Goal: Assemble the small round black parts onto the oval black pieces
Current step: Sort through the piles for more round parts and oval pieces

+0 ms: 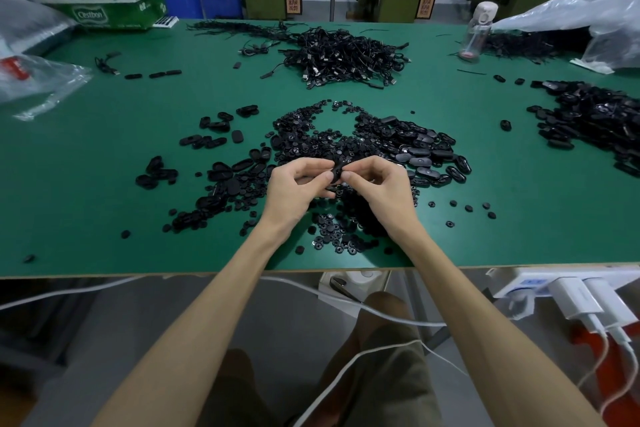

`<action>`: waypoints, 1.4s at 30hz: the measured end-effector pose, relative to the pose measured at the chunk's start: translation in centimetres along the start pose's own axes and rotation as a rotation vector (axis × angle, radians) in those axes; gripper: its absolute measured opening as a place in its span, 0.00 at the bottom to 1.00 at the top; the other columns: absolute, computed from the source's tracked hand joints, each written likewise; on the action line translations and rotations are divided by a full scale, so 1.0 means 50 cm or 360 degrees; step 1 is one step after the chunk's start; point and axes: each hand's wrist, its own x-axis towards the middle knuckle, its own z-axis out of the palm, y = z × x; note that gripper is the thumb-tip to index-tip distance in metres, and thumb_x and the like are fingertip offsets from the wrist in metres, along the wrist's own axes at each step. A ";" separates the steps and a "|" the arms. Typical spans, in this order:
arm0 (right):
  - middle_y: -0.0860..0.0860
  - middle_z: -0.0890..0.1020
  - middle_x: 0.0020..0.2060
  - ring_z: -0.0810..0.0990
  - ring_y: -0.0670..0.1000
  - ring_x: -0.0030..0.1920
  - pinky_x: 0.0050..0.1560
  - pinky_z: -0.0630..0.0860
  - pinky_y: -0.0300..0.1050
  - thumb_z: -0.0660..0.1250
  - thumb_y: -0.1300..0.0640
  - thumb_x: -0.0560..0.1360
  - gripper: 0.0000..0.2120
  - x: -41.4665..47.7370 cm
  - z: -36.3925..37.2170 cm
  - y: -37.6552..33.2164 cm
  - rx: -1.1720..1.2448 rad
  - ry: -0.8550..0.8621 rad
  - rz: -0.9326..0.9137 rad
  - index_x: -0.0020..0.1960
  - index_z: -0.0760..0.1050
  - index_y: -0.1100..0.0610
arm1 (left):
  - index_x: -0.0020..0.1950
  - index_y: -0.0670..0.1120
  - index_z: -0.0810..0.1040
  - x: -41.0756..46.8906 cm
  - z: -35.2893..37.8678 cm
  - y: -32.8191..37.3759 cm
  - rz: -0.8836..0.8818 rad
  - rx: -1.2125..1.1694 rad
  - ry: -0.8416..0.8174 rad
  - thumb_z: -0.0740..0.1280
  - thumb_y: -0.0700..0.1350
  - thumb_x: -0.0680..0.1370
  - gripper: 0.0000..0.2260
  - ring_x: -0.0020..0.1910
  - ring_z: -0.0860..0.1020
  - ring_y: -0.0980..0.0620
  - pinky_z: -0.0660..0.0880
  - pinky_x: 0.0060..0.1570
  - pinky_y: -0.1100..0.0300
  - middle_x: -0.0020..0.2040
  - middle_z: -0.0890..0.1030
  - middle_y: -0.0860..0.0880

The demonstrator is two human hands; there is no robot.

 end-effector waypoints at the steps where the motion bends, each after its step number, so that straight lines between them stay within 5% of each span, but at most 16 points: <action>1: 0.46 0.86 0.38 0.81 0.42 0.39 0.44 0.76 0.35 0.76 0.59 0.76 0.01 0.000 0.000 0.001 -0.0007 -0.0009 -0.0005 0.47 0.85 0.56 | 0.57 0.41 0.85 0.000 0.000 0.001 -0.0002 -0.0001 -0.0004 0.74 0.35 0.78 0.08 0.48 0.87 0.47 0.84 0.43 0.56 0.48 0.87 0.45; 23: 0.42 0.82 0.35 0.77 0.39 0.37 0.41 0.72 0.33 0.74 0.60 0.76 0.01 -0.001 0.008 0.000 -0.0147 -0.0042 -0.0008 0.46 0.83 0.55 | 0.55 0.42 0.85 -0.001 0.001 0.000 -0.0009 0.0000 -0.0029 0.74 0.33 0.77 0.09 0.46 0.87 0.47 0.84 0.47 0.57 0.46 0.88 0.46; 28: 0.45 0.83 0.38 0.80 0.42 0.39 0.42 0.73 0.35 0.73 0.62 0.75 0.04 0.001 0.008 0.000 -0.0085 0.0038 0.0035 0.46 0.81 0.55 | 0.54 0.43 0.84 -0.001 0.000 0.002 -0.0019 0.0002 0.0004 0.73 0.33 0.78 0.08 0.48 0.87 0.46 0.84 0.48 0.55 0.47 0.87 0.45; 33: 0.49 0.85 0.41 0.78 0.46 0.39 0.41 0.73 0.40 0.69 0.63 0.79 0.11 0.001 0.003 0.004 -0.0094 0.0009 -0.0044 0.56 0.85 0.51 | 0.55 0.42 0.84 -0.002 0.001 0.004 -0.0044 0.0022 0.0016 0.73 0.32 0.78 0.08 0.45 0.87 0.49 0.83 0.46 0.60 0.44 0.88 0.49; 38: 0.44 0.85 0.41 0.80 0.42 0.40 0.43 0.75 0.37 0.69 0.58 0.80 0.07 0.002 0.001 0.008 -0.0056 0.0107 0.0000 0.54 0.85 0.51 | 0.55 0.47 0.84 -0.002 0.002 0.005 -0.0027 0.0090 -0.0006 0.73 0.31 0.77 0.12 0.48 0.87 0.50 0.82 0.51 0.61 0.47 0.88 0.48; 42: 0.47 0.85 0.43 0.82 0.46 0.43 0.47 0.80 0.45 0.72 0.60 0.78 0.05 0.001 0.000 0.006 0.0009 0.0108 0.0013 0.52 0.83 0.53 | 0.56 0.43 0.84 0.000 0.002 0.001 -0.0018 0.0087 -0.0003 0.71 0.31 0.78 0.11 0.48 0.87 0.48 0.83 0.53 0.57 0.48 0.87 0.45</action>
